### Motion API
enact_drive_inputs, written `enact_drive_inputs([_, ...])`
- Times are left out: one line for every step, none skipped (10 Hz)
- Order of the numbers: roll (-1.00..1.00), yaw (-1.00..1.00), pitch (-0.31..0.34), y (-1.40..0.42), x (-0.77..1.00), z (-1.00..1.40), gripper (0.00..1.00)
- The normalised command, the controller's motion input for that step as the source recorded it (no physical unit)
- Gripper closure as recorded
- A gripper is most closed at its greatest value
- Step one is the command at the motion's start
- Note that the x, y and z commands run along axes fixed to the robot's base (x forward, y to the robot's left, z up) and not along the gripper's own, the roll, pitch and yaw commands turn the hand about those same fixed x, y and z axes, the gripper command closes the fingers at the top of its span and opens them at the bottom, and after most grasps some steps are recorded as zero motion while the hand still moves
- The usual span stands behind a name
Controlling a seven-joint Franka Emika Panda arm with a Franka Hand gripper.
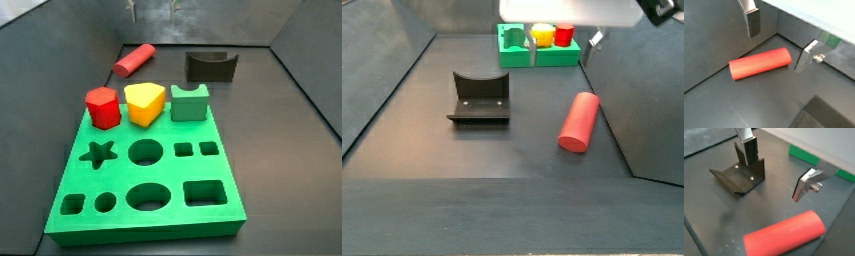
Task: Pick up the oval object. Move up. Place the oval object on the fixture. Regrasp the oval object. Move to above the board. Insert the oval object.
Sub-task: Pick up the oval object.
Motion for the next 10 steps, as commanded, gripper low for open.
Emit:
enact_drive_inputs([0.09, -0.01, -0.106, 0.0, -0.22, -0.45, 0.0])
enact_drive_inputs([0.09, -0.05, -0.107, 0.0, -0.23, -0.44, 0.0])
enact_drive_inputs([0.1, -0.05, -0.104, 0.0, -0.22, -0.47, 0.0])
enact_drive_inputs([0.09, -0.05, -0.094, 0.0, -0.17, -0.45, 0.0])
enact_drive_inputs([0.07, -0.08, -0.116, 0.0, -0.13, -0.42, 0.0])
enact_drive_inputs([0.07, -0.11, -0.124, 0.0, -0.12, -0.41, 0.0])
enact_drive_inputs([0.06, -0.16, -0.106, 0.0, -0.09, -0.39, 0.0])
enact_drive_inputs([0.08, -0.23, -0.076, -0.05, -0.08, -0.35, 0.0])
enact_drive_inputs([0.07, -0.26, -0.057, -0.05, -0.09, -0.33, 0.0])
enact_drive_inputs([0.07, -0.26, 0.0, -0.02, -0.09, -0.29, 0.0])
